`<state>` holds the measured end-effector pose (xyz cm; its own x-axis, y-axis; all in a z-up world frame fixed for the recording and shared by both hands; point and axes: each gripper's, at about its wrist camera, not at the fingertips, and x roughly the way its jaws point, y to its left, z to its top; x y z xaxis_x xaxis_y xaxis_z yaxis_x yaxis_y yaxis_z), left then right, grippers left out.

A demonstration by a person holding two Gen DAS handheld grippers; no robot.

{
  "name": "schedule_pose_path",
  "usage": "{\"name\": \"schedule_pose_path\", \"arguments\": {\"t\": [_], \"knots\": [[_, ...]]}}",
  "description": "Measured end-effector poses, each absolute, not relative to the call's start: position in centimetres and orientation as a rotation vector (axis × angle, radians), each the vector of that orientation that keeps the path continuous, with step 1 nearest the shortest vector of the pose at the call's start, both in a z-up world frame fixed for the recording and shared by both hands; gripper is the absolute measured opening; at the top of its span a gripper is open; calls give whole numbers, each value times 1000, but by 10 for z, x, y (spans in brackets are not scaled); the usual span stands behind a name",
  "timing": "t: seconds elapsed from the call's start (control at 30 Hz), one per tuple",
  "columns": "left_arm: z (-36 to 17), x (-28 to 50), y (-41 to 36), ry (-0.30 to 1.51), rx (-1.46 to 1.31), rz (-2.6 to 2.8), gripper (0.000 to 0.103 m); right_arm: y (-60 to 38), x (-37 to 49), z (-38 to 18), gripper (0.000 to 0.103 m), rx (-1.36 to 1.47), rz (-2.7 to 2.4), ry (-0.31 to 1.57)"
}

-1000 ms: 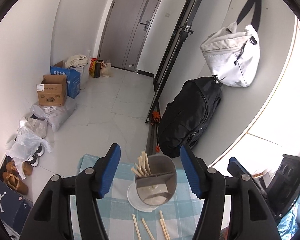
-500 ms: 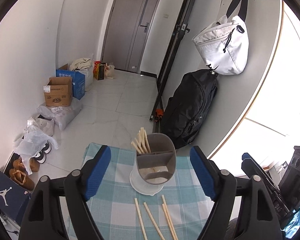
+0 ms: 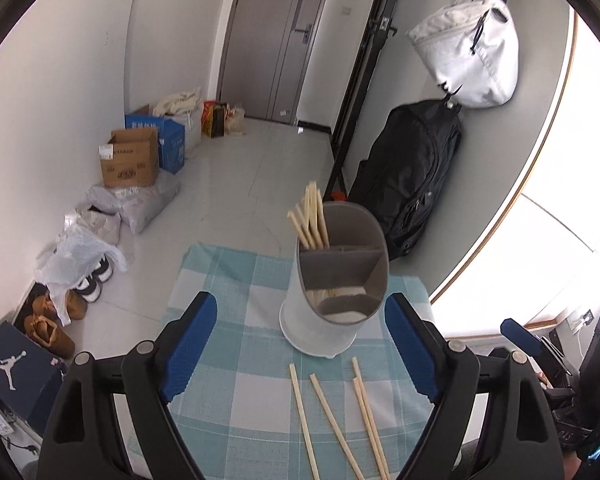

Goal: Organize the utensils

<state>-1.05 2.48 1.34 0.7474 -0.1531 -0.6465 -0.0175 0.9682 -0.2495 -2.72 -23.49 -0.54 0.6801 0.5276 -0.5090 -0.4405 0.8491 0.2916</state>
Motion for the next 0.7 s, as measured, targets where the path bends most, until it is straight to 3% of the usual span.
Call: {"name": "schedule_pose_path", "arguments": {"t": [0.33, 0.43, 0.5, 0.63, 0.7], "knots": [[-48, 4, 38, 850, -311, -71, 83, -220, 4, -62, 96, 64, 545, 890], [-60, 7, 43, 870, -313, -52, 83, -214, 19, -80, 85, 48, 552, 984], [-64, 10, 45, 890, -325, -42, 83, -211, 30, -93, 83, 45, 544, 1045], [-66, 14, 51, 910, -365, -50, 83, -208, 53, -118, 65, 82, 529, 1145], [-64, 14, 52, 908, -366, -43, 83, -205, 62, -128, 64, 102, 519, 1186]]}}
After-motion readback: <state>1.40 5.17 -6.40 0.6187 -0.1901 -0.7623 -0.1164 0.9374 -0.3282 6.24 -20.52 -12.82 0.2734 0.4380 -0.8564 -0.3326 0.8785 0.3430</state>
